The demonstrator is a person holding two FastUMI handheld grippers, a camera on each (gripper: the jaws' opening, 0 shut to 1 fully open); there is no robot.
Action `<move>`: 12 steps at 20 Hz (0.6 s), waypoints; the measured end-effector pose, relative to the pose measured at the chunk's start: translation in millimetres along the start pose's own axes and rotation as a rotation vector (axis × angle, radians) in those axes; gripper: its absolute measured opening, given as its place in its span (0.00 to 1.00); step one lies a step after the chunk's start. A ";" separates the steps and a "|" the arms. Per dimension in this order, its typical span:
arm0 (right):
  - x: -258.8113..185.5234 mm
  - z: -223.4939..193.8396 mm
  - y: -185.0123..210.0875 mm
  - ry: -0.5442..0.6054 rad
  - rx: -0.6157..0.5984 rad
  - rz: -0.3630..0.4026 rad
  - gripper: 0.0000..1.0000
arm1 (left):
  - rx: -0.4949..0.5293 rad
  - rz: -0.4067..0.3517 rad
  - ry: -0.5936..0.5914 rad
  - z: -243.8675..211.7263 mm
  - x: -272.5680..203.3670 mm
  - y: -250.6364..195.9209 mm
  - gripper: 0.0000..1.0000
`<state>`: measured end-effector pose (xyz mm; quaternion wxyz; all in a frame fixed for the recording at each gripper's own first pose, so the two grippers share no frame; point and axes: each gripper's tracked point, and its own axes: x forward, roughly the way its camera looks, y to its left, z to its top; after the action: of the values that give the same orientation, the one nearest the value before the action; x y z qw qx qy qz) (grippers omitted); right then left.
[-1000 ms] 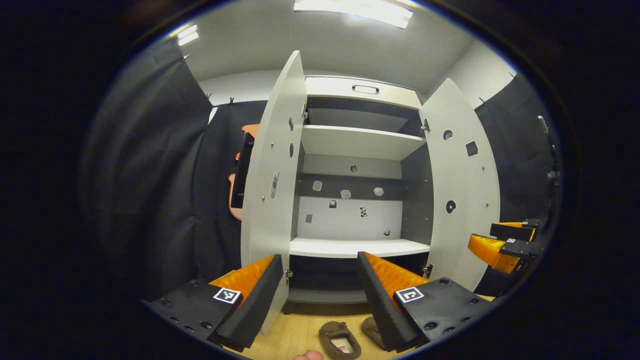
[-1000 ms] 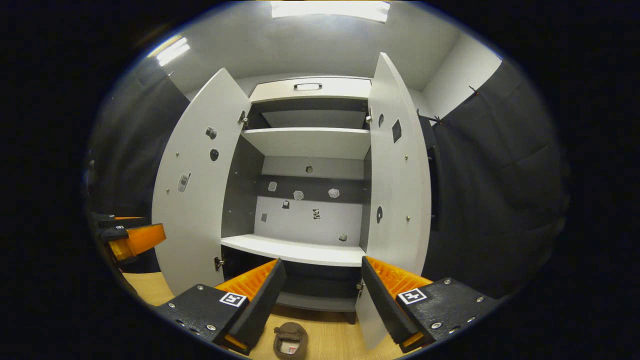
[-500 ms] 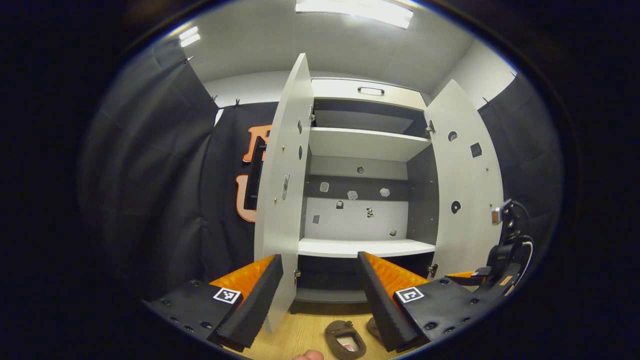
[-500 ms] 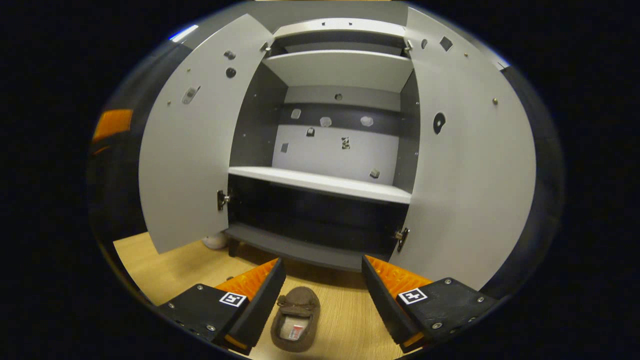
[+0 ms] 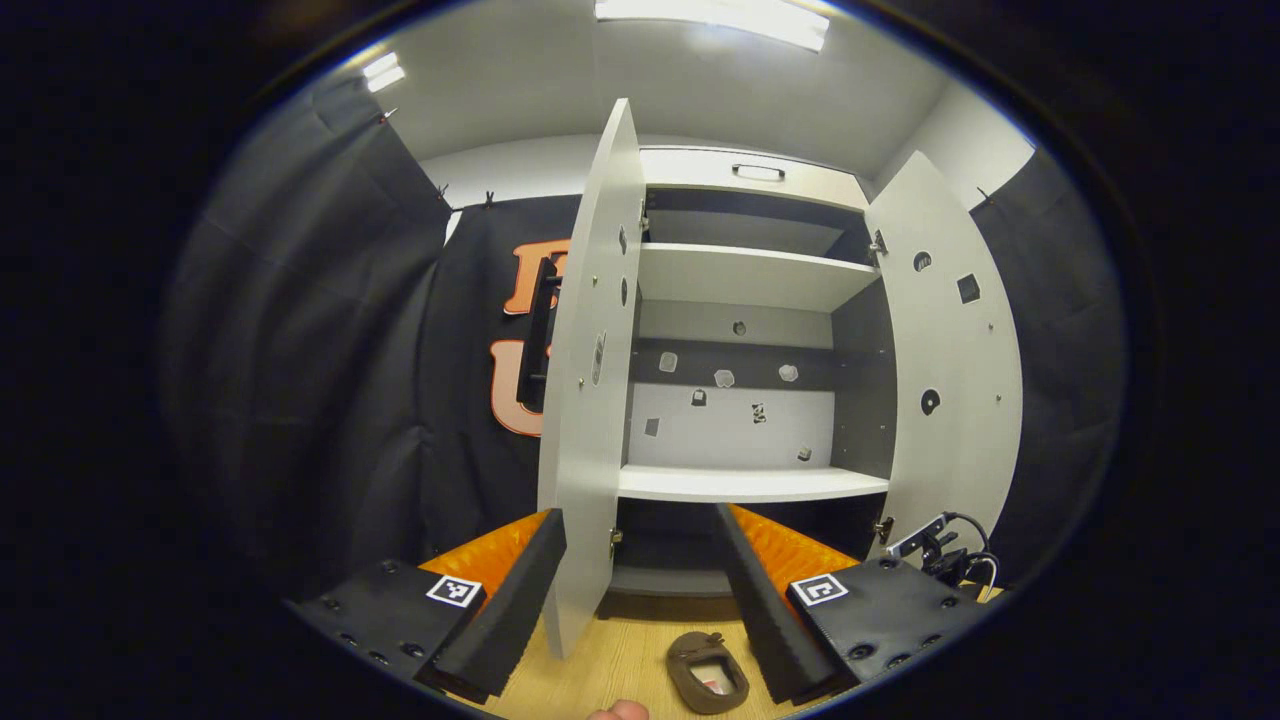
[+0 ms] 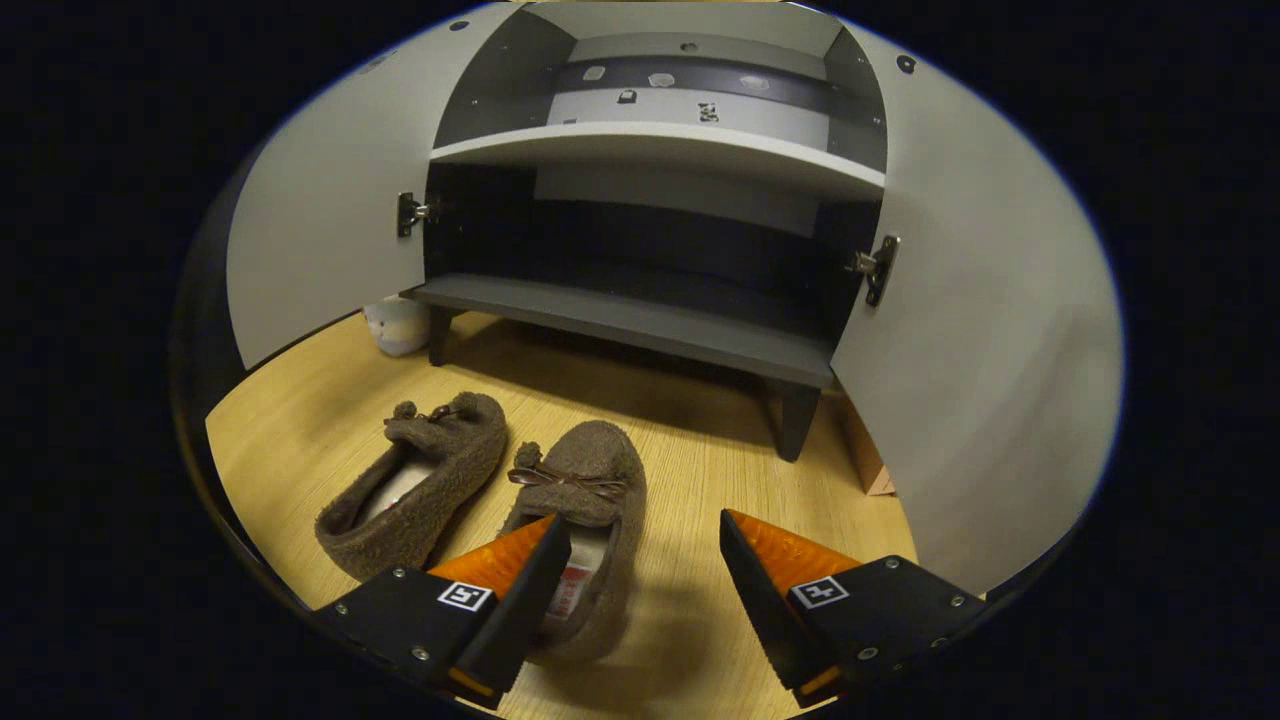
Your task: Grab one shoe with the right hand and put it into the shoe cabinet, grab the other shoe with the left hand and put it into the shoe cabinet; then close the right door with the right hand and the left door with the left hand.
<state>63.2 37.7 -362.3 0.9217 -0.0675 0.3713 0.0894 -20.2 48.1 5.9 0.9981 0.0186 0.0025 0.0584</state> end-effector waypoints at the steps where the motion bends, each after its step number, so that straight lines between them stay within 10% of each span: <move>1: 8.2 -5.7 -2.5 0.026 -0.003 -0.010 0.91 | 0.000 0.002 0.008 -2.3 0.3 1.5 0.96; 12: 71.9 -26.9 11.4 0.120 0.035 0.023 0.55 | 0.019 0.033 0.036 -11.3 4.4 10.1 0.96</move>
<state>93.6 51.9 -432.3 0.8978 -0.0525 0.4281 0.0894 -17.1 59.1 -5.0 0.9966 0.0268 0.0209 0.0754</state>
